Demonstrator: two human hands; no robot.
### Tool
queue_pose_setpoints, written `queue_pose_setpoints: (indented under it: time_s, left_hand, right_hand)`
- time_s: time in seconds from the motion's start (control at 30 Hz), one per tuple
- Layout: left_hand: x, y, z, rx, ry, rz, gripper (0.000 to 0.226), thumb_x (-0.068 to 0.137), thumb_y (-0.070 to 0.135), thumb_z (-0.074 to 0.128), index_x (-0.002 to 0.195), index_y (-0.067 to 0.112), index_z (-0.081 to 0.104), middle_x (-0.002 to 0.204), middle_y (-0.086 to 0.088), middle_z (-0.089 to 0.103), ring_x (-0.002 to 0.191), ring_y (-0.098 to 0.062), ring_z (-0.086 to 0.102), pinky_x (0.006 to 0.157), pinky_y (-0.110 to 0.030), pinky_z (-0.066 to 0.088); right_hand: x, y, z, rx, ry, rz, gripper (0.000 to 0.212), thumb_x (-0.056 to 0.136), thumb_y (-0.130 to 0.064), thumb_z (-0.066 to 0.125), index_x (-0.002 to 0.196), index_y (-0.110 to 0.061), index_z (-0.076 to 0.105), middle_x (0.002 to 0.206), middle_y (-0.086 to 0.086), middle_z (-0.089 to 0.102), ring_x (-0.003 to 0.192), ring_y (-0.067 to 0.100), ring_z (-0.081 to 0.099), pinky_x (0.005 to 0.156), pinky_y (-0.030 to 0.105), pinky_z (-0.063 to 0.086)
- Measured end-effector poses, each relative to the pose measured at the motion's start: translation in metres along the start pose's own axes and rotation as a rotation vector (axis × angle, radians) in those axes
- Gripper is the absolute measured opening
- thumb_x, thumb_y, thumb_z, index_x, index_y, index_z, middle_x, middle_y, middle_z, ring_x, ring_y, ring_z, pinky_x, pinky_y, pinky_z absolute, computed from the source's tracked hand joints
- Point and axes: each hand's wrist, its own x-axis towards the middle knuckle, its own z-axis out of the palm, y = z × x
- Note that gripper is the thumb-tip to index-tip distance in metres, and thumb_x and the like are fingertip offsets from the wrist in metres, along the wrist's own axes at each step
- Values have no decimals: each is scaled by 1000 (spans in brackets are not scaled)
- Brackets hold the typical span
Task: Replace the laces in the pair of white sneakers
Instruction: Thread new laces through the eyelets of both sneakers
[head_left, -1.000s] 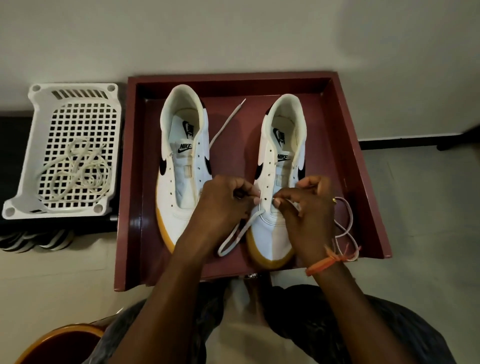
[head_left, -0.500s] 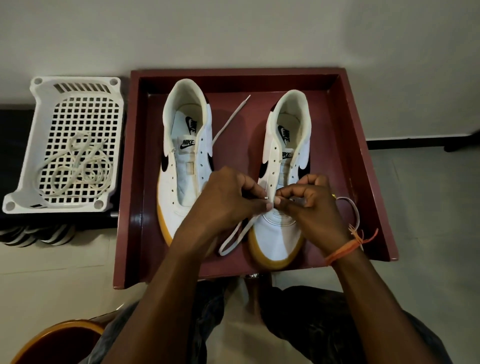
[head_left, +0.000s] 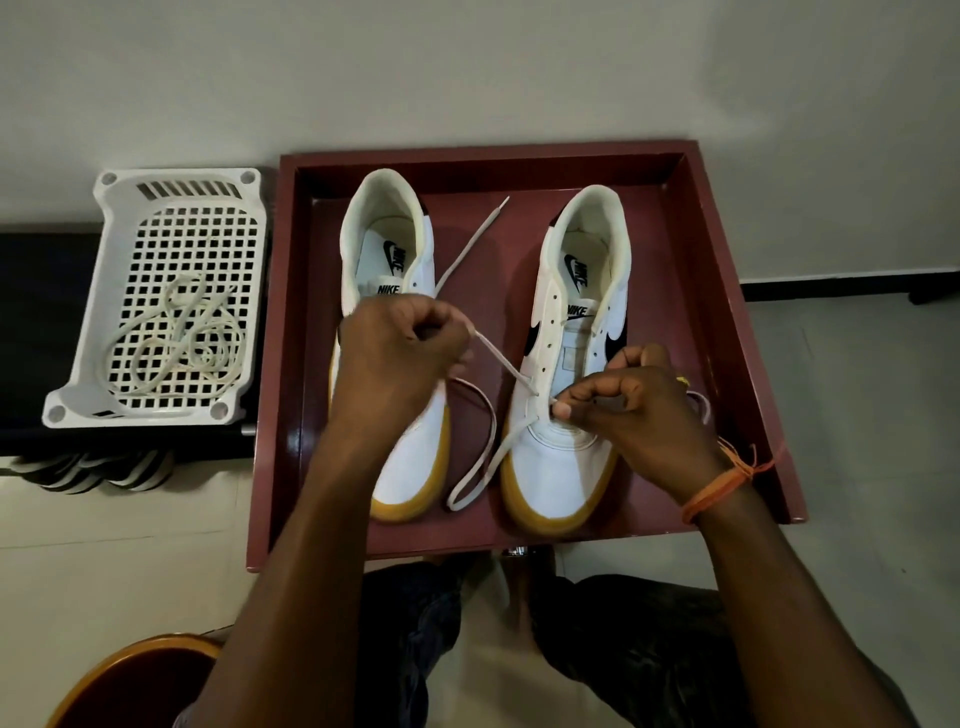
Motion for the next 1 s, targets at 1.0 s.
queue_pose_setpoints:
  time_s: [1.0]
  left_hand:
    - [-11, 2, 41, -43, -57, -32, 14, 83, 20, 78, 69, 23, 76, 66, -9, 71, 58, -20, 62, 60, -24, 50]
  right_hand:
    - [0, -2, -1, -14, 4, 21, 14, 70, -43, 81, 67, -48, 67, 100, -10, 44, 107, 17, 41, 94, 44, 44]
